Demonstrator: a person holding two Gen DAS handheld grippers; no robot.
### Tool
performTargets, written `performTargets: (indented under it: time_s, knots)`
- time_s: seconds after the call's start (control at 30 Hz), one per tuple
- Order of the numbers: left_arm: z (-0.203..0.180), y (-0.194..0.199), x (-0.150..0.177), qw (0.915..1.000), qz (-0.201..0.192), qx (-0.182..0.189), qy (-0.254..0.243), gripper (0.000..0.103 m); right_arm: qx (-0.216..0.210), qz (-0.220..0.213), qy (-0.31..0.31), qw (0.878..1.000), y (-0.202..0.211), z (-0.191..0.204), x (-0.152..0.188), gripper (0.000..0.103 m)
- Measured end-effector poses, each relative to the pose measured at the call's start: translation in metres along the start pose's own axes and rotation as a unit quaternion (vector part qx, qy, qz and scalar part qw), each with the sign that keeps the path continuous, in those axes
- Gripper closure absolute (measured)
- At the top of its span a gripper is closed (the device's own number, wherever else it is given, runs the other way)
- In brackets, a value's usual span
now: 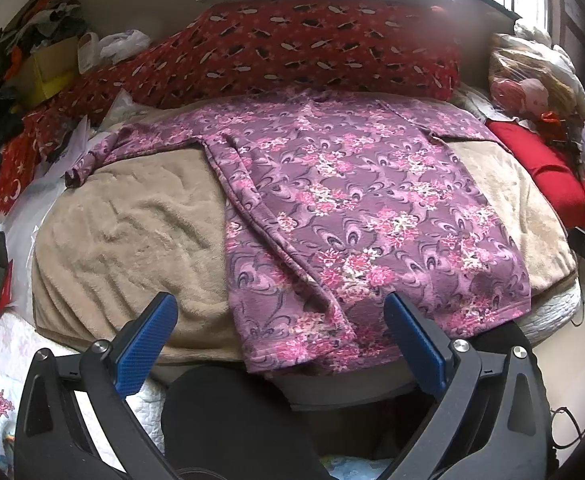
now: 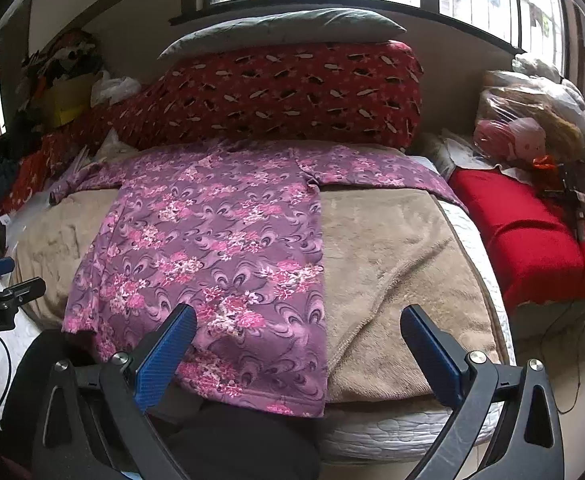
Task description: Fold small clothes
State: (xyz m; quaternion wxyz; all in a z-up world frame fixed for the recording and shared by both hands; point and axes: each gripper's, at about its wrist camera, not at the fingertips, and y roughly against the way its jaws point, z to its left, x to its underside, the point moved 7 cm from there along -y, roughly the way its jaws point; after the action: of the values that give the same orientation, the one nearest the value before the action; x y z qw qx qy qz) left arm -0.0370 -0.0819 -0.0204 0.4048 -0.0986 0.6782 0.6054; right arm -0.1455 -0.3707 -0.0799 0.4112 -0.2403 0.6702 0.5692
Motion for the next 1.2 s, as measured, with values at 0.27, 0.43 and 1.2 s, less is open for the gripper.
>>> performTargets:
  time_s: [0.27, 0.43, 1.2]
  knots:
    - [-0.005, -0.001, 0.000, 1.0000, 0.003, 0.001, -0.001, 0.000, 0.004, 0.000, -0.002, 1.000, -0.001, -0.004, 0.001, 0.001]
    - [-0.007, -0.003, 0.000, 1.0000, 0.007, 0.003, 0.000, 0.000, 0.004, 0.003, -0.001, 1.000, -0.003, -0.005, 0.001, 0.001]
    - [0.042, -0.091, 0.004, 0.9745, 0.176, 0.044, 0.132, 0.000, 0.008, 0.149, -0.055, 0.987, -0.101, -0.040, 0.045, 0.002]
